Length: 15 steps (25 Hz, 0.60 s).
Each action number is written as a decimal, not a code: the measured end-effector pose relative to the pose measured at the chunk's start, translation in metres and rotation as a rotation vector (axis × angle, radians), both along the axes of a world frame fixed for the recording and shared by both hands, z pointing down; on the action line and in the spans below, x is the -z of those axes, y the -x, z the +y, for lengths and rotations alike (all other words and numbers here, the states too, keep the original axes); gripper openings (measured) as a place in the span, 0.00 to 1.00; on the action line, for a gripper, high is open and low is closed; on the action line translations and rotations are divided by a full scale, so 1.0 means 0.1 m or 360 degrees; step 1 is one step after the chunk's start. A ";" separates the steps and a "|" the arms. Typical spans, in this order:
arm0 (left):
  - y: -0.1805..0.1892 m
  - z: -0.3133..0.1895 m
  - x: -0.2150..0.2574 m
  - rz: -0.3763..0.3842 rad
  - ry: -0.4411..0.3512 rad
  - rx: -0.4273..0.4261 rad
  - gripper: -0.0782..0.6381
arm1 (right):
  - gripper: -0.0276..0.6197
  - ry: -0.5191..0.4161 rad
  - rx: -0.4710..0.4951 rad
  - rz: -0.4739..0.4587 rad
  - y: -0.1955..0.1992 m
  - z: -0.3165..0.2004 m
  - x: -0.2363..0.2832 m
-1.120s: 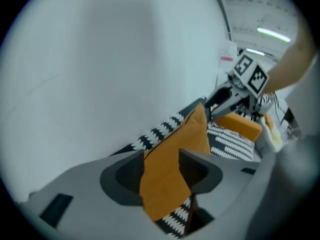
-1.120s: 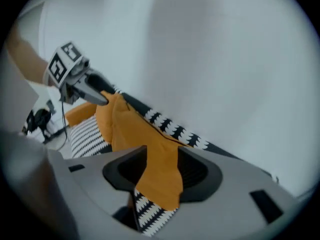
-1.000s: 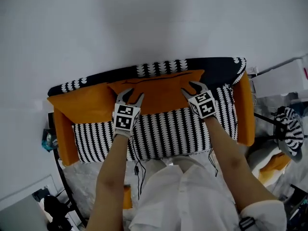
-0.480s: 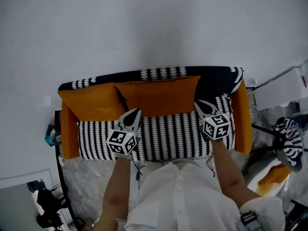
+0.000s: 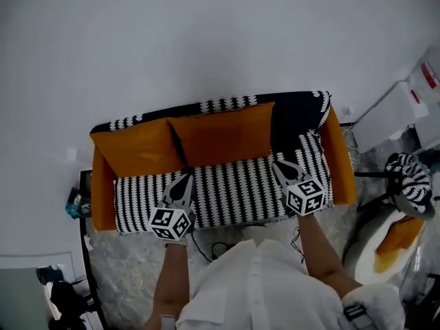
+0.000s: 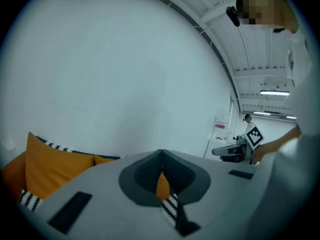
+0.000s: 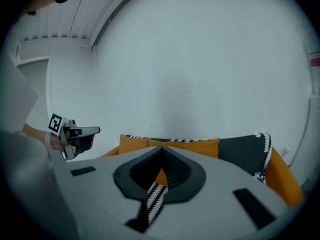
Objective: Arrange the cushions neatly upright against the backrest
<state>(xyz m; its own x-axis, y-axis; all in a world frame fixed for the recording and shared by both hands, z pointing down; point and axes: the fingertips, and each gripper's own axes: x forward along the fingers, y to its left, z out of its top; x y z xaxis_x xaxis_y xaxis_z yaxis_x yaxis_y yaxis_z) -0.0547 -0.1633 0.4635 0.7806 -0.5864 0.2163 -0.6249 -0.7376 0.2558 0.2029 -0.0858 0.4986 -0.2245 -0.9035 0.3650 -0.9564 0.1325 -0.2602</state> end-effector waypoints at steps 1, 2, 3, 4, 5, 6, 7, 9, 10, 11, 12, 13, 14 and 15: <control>0.08 0.14 0.04 0.0012 -0.0012 -0.0003 0.13 | 0.06 -0.0022 -0.0029 -0.0014 0.08 0.16 0.07; 0.16 0.29 0.08 0.0023 -0.0023 -0.0006 0.13 | 0.06 -0.0043 -0.0053 -0.0030 0.15 0.33 0.14; 0.24 0.44 0.13 0.0037 -0.0033 -0.0008 0.13 | 0.05 -0.0065 -0.0069 -0.0042 0.21 0.50 0.20; 0.31 0.58 0.18 0.0052 -0.0044 -0.0008 0.13 | 0.05 -0.0086 -0.0077 -0.0049 0.28 0.67 0.26; 0.38 0.71 0.23 0.0065 -0.0057 -0.0010 0.13 | 0.05 -0.0107 -0.0079 -0.0052 0.34 0.83 0.32; 0.44 0.83 0.28 0.0073 -0.0069 -0.0017 0.13 | 0.05 -0.0127 -0.0079 -0.0054 0.41 0.98 0.38; 0.49 0.94 0.32 0.0075 -0.0080 -0.0030 0.13 | 0.05 -0.0144 -0.0082 -0.0052 0.47 1.12 0.44; 0.58 1.13 0.41 0.0073 -0.0106 -0.0059 0.13 | 0.05 -0.0178 -0.0103 -0.0029 0.53 1.40 0.55; 0.61 1.20 0.46 0.0072 -0.0126 -0.0067 0.13 | 0.05 -0.0200 -0.0114 -0.0009 0.54 1.51 0.61; 0.64 1.26 0.51 0.0069 -0.0152 -0.0071 0.13 | 0.05 -0.0227 -0.0118 0.0010 0.55 1.61 0.68; 0.67 1.31 0.56 0.0065 -0.0180 -0.0071 0.13 | 0.05 -0.0254 -0.0113 0.0030 0.54 1.69 0.73; 0.69 1.37 0.60 0.0063 -0.0205 -0.0068 0.13 | 0.05 -0.0277 -0.0104 0.0052 0.53 1.76 0.77; 0.70 1.43 0.63 0.0064 -0.0222 -0.0062 0.13 | 0.05 -0.0294 -0.0098 0.0074 0.51 1.85 0.81; 0.70 1.51 0.66 0.0070 -0.0231 -0.0054 0.13 | 0.05 -0.0308 -0.0100 0.0091 0.47 1.93 0.84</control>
<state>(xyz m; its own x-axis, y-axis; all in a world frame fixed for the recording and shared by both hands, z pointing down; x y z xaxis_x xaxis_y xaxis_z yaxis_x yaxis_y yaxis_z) -0.1248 -0.0126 0.3971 0.8075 -0.5819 0.0962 -0.5893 -0.7895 0.1715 0.1554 0.1074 0.4146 -0.1492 -0.9696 0.1940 -0.9769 0.1141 -0.1809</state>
